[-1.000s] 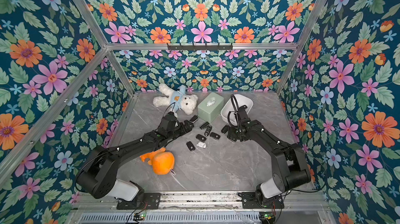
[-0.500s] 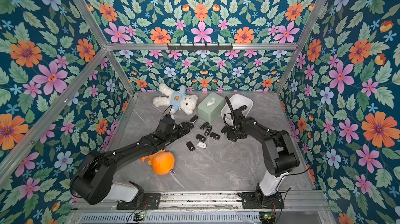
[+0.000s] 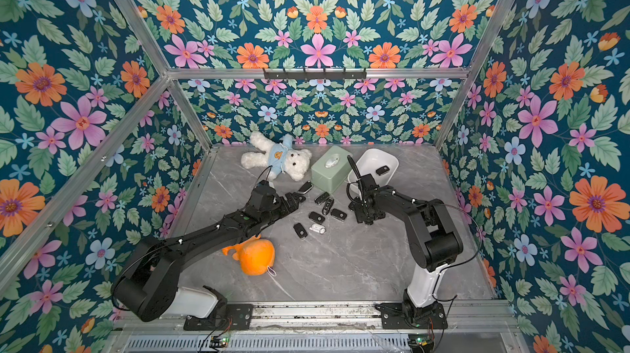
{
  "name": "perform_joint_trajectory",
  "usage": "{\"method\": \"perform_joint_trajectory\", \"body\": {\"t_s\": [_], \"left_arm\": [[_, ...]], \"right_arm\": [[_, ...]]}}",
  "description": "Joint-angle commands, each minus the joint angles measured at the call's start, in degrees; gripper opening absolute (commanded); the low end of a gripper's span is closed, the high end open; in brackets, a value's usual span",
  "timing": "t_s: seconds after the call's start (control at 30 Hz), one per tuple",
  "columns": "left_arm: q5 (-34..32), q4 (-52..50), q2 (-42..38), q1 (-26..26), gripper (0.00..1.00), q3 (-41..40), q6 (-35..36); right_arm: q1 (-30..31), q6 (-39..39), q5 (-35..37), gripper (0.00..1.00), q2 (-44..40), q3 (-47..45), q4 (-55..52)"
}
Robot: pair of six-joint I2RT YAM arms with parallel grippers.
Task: Place the car key into the storage box
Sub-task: Pick up the car key from the center of the board.
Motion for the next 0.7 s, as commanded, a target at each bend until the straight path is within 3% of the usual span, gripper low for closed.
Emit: {"method": "perform_joint_trajectory", "body": {"t_s": [0.0, 0.43, 0.67], "left_arm": [[-0.58, 0.41, -0.41, 0.01, 1.0, -0.02, 0.42], [-1.33, 0.68, -1.77, 0.12, 1.0, -0.56, 0.59], [-1.2, 1.55, -0.75, 0.95, 1.0, 0.89, 1.28]], "right_arm": [[0.35, -0.68, 0.97, 0.61, 0.66, -0.22, -0.79], [0.92, 0.36, 3.99, 0.29, -1.93, -0.45, -1.34], [0.92, 2.29, 1.86, 0.29, -10.21, 0.1, -2.14]]}}
